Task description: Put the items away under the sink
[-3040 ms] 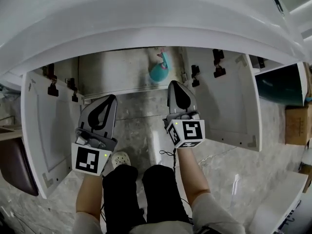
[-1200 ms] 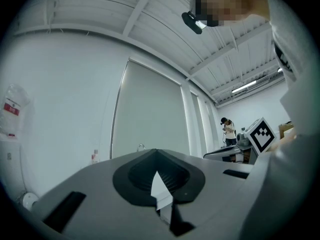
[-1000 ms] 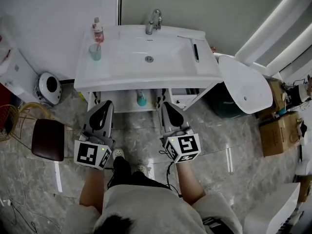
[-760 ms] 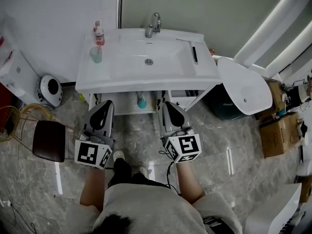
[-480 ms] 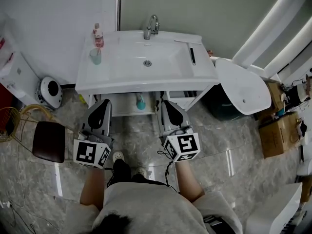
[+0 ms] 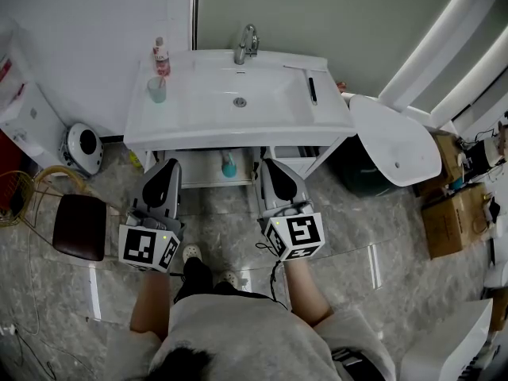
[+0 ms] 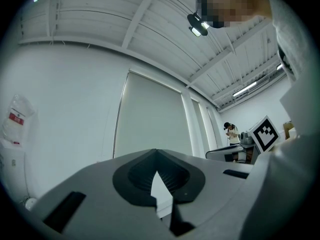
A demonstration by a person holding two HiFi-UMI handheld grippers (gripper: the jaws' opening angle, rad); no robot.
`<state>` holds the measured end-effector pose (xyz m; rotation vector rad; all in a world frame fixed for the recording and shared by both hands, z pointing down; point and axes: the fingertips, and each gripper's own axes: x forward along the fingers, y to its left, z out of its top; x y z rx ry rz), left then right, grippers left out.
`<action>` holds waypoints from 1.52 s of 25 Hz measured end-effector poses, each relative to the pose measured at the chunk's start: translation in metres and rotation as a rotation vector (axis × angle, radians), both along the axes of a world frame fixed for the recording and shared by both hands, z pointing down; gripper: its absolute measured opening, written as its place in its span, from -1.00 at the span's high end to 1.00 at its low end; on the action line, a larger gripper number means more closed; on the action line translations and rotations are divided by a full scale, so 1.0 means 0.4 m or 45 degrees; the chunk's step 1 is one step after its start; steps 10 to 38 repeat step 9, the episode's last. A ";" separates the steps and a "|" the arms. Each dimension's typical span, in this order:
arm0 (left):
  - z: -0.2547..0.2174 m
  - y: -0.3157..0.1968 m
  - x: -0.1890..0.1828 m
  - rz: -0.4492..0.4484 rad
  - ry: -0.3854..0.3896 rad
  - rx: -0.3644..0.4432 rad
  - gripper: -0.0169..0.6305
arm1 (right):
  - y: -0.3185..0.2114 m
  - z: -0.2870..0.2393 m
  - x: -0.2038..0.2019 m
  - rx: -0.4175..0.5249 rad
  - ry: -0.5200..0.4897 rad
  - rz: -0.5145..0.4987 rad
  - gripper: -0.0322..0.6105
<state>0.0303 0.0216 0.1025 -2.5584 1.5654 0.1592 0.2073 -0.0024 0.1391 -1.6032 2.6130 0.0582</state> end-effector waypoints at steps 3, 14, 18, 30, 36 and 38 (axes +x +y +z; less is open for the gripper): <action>-0.002 0.005 0.001 -0.006 0.003 -0.001 0.95 | 0.004 -0.005 0.000 0.004 -0.003 -0.005 0.87; -0.002 0.026 0.009 -0.012 0.008 0.001 0.95 | 0.024 -0.012 0.004 0.013 -0.010 -0.008 0.87; -0.002 0.026 0.009 -0.012 0.008 0.001 0.95 | 0.024 -0.012 0.004 0.013 -0.010 -0.008 0.87; -0.002 0.026 0.009 -0.012 0.008 0.001 0.95 | 0.024 -0.012 0.004 0.013 -0.010 -0.008 0.87; -0.002 0.026 0.009 -0.012 0.008 0.001 0.95 | 0.024 -0.012 0.004 0.013 -0.010 -0.008 0.87; -0.002 0.026 0.009 -0.012 0.008 0.001 0.95 | 0.024 -0.012 0.004 0.013 -0.010 -0.008 0.87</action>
